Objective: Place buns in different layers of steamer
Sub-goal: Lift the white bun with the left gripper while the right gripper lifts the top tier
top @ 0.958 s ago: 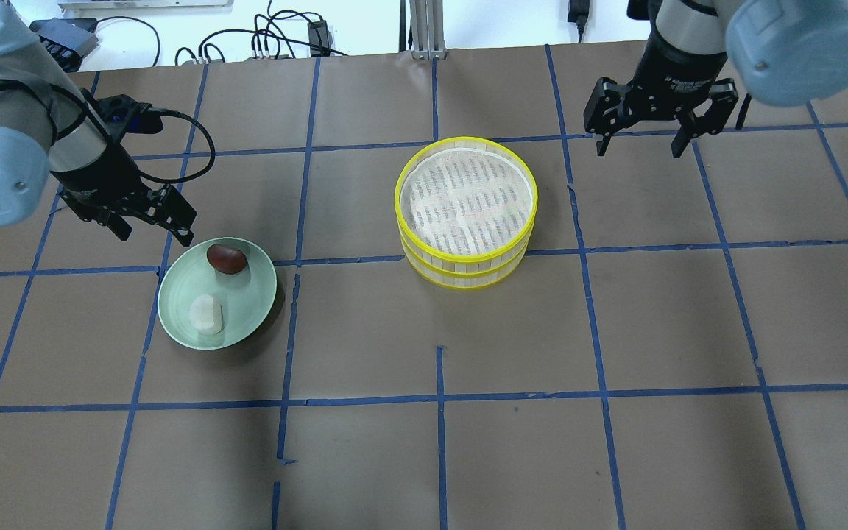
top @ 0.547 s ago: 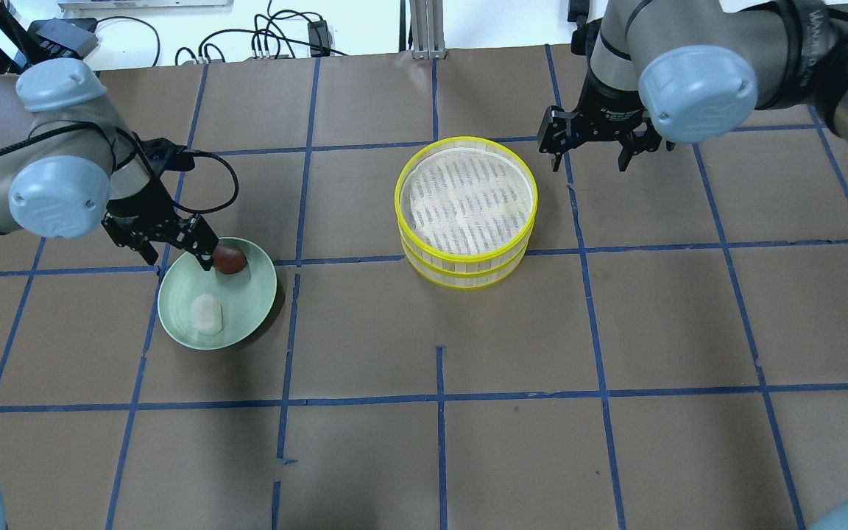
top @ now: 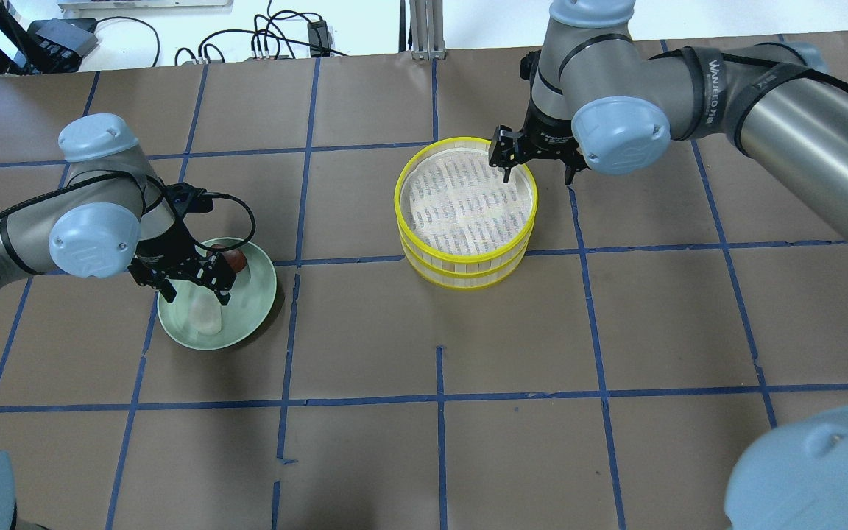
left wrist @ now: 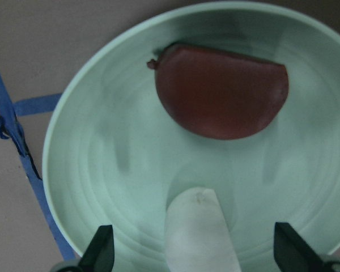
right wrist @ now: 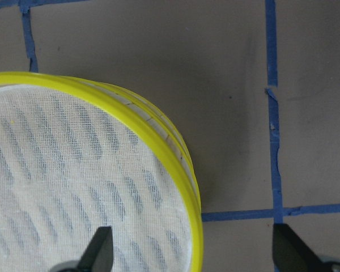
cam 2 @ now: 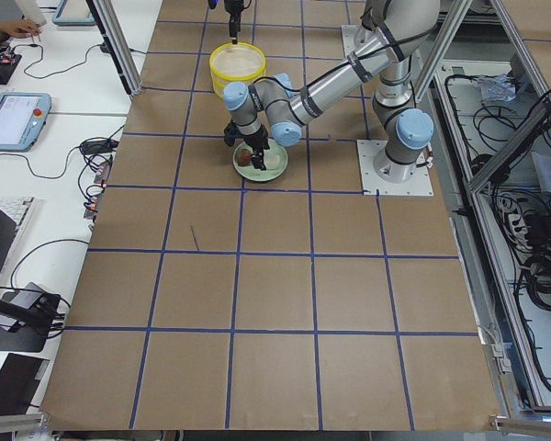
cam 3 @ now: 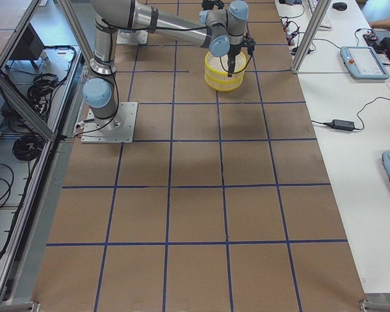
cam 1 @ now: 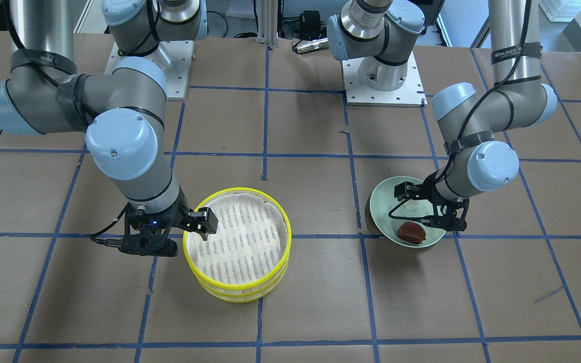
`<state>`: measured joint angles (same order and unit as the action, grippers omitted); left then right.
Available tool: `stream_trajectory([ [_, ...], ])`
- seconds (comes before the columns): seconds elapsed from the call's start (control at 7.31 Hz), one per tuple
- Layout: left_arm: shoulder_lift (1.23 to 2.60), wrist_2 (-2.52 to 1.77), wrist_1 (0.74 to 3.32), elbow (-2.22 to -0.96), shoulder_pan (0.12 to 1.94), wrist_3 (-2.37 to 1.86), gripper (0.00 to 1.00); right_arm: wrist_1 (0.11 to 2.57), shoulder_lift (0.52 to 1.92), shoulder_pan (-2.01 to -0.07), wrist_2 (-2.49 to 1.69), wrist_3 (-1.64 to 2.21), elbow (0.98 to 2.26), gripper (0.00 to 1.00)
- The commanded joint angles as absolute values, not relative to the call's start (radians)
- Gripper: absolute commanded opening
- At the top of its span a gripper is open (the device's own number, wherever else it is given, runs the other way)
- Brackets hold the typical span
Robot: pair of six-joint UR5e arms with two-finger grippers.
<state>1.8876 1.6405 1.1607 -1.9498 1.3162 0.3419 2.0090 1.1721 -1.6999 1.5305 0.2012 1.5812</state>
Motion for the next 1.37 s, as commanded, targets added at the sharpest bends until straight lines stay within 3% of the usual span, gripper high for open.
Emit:
stream_trajectory([
  [0.0,1.887,1.635,1.16,-1.973,1.316,0.313,0.69,2.063,1.137,-1.717,1.528,0.215,1.597,0.62],
  [0.14,1.887,1.634,1.157,-1.973,1.316,0.313,0.29,2.063,1.132,-1.717,1.526,0.216,1.614,0.14],
  [0.27,1.887,1.628,1.155,-1.971,1.316,0.311,0.16,2.065,1.129,-1.717,1.54,0.216,1.621,0.1],
  [0.55,1.812,1.628,1.17,-1.884,1.35,0.289,0.17,2.065,1.141,-1.715,1.54,0.218,1.617,0.05],
  [0.82,1.732,1.614,1.398,-1.723,1.373,0.264,0.17,2.025,1.187,-1.715,1.54,0.218,1.62,0.05],
  [1.23,1.694,1.527,1.551,-1.551,1.492,0.136,0.2,1.812,1.317,-1.665,1.543,0.143,1.568,0.05],
])
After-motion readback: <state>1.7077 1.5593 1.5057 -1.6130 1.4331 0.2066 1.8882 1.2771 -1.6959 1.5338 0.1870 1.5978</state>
